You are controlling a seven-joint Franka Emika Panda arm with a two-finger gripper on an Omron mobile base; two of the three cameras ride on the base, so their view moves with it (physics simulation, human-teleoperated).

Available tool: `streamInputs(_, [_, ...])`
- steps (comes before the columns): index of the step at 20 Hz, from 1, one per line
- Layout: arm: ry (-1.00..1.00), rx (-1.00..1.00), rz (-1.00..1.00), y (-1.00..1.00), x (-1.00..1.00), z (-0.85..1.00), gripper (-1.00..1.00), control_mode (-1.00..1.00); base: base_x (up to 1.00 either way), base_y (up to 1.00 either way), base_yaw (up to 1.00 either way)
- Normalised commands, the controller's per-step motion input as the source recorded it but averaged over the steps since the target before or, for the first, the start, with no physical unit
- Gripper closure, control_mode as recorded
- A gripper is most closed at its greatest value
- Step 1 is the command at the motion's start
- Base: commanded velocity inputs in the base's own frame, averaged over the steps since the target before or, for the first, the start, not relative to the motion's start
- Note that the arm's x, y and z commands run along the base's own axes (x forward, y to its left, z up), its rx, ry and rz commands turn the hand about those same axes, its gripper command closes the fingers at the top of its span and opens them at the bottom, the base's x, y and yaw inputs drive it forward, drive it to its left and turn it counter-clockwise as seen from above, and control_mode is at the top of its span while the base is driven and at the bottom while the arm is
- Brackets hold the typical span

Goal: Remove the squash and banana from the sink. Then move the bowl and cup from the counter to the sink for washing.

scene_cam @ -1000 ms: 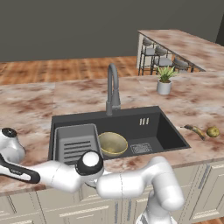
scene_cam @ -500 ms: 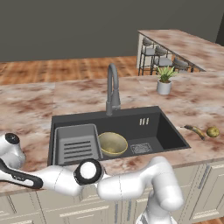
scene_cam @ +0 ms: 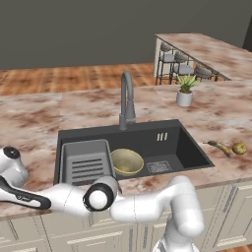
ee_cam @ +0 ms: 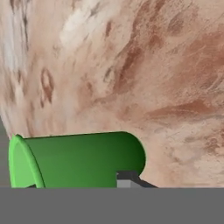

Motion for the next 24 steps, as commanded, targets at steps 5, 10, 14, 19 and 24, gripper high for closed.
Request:
streamInputs(5, [0.3, -0.13, -0.04, 0.0, -0.04, 0.39, 1.0, -1.0, 0.0, 0.0, 0.0])
streamInputs(10, [0.34, -0.11, -0.06, -0.04, -0.08, 0.35, 1.0, -1.0, 0.0, 0.0, 0.0])
streamInputs(14, [0.31, -0.04, -0.07, -0.1, -0.11, 0.3, 1.0, -1.0, 0.0, 0.0, 0.0])
streamInputs(19, [0.29, 0.0, -0.04, -0.17, -0.13, 0.28, 1.0, -1.0, 0.0, 0.0, 0.0])
streamInputs(24, [0.25, 0.0, -0.01, -0.23, -0.16, 0.25, 1.0, -1.0, 0.0, 0.0, 0.0])
